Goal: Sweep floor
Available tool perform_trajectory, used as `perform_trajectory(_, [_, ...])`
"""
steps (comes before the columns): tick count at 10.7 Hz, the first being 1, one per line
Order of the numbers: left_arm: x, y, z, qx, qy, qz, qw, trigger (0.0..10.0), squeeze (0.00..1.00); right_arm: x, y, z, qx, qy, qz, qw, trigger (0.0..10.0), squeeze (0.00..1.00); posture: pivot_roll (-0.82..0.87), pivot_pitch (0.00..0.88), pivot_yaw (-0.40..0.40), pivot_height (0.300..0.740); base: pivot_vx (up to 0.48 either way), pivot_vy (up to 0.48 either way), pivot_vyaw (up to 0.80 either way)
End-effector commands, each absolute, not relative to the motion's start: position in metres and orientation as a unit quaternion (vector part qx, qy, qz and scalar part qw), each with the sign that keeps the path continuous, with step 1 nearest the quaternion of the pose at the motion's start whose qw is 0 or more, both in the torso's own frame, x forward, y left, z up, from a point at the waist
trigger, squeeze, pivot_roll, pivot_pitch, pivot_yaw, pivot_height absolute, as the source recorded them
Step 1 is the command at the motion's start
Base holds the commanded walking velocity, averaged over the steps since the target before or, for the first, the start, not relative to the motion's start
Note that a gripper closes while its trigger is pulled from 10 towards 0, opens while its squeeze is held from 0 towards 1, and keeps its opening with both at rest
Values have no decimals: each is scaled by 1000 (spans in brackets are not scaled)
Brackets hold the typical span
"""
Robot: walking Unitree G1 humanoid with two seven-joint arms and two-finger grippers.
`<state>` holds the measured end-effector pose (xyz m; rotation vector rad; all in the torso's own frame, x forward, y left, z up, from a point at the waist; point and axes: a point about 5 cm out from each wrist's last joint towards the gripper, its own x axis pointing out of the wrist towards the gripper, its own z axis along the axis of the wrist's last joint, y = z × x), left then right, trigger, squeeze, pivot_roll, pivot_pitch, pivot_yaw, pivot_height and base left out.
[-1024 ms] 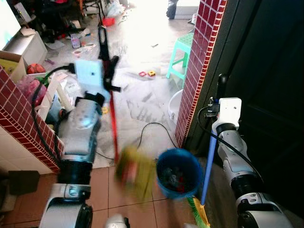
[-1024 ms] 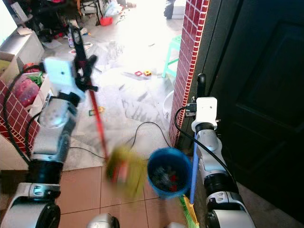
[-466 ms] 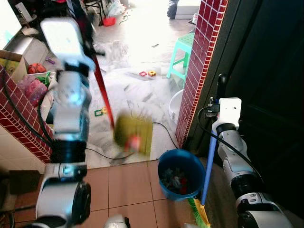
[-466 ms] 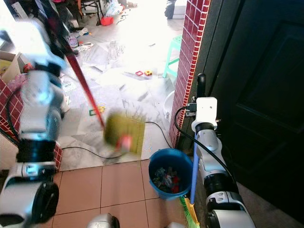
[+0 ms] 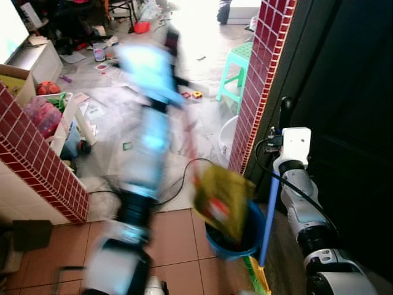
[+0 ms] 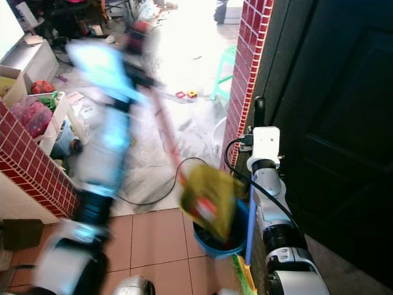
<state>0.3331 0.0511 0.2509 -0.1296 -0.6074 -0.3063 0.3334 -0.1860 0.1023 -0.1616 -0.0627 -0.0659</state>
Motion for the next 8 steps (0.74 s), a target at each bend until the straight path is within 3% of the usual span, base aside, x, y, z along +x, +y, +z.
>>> perform_trajectory(1, [328, 48, 267, -41, -354, -154, 921, 10000, 0, 337, -182, 109, -91, -46, -28, 994, 10000, 0, -143, 0, 60, 740, 0, 0, 0])
perform_trajectory(5, [313, 4, 272, 9, -413, -219, 884, 10000, 0, 334, -183, 107, -88, -47, -33, 994, 10000, 0, -159, 0, 75, 740, 0, 0, 0])
perform_trajectory(7, [292, -32, 258, 14, -401, -339, 851, 10000, 0, 335, -182, 107, -87, -47, -33, 995, 10000, 0, -159, 0, 75, 740, 0, 0, 0])
perform_trajectory(8, [274, -51, 245, 47, -402, -425, 810, 10000, 0, 336, -180, 107, -87, -48, -32, 995, 10000, 0, -154, 0, 74, 740, 0, 0, 0])
